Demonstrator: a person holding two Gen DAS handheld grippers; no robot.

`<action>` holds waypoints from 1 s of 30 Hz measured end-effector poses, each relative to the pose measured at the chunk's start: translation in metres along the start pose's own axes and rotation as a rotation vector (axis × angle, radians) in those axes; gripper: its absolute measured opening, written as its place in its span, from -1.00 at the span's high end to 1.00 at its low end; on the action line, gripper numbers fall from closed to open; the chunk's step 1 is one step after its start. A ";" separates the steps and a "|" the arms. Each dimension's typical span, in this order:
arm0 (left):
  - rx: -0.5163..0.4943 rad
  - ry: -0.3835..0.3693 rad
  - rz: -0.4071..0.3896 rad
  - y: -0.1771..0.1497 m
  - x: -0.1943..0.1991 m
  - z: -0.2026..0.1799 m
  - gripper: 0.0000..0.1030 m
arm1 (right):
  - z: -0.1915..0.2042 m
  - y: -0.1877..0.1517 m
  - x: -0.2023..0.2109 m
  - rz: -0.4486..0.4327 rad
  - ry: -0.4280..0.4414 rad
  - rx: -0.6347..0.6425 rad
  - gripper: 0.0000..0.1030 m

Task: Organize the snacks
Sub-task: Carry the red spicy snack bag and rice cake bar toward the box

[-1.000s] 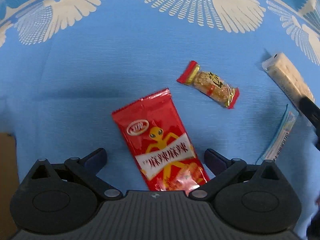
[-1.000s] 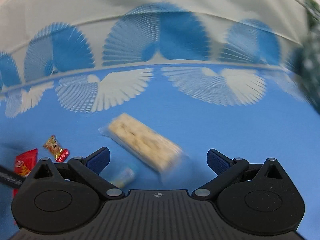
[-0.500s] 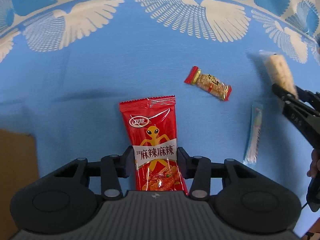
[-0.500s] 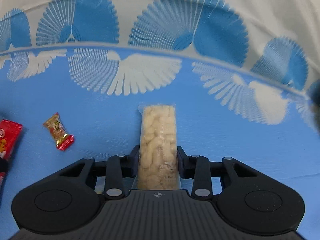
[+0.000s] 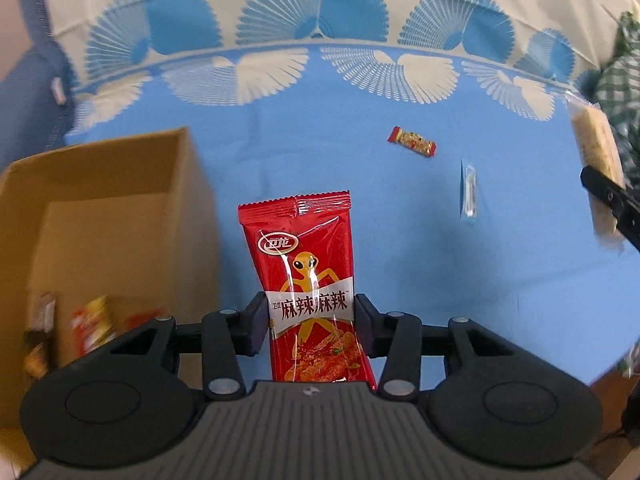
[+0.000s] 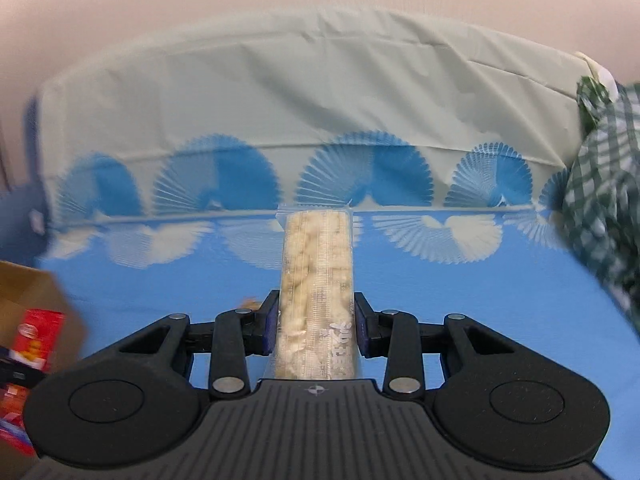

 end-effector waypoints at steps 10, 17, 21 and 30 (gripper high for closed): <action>-0.039 0.109 -0.057 -0.118 0.117 0.045 0.04 | 0.109 -0.077 0.162 0.033 0.154 -0.069 0.26; 0.008 0.149 -0.087 -0.190 0.164 0.077 0.04 | 0.187 -0.128 0.231 0.132 0.284 -0.052 0.26; 0.039 0.168 -0.108 -0.226 0.182 0.093 0.04 | 0.227 -0.151 0.256 0.164 0.348 0.012 0.26; 0.097 0.187 -0.164 -0.272 0.209 0.113 0.04 | 0.266 -0.170 0.295 0.140 0.378 0.153 0.26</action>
Point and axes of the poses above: each gripper's, at about its wrist camera, not at the fingertips, and x roughly against the way its jaws point, z to its left, y to its top, the point moved 6 cm from there along -x, roughly the way its jaws point, and after that the axes turned 13 degrees about -x, right-handed, at the moved point
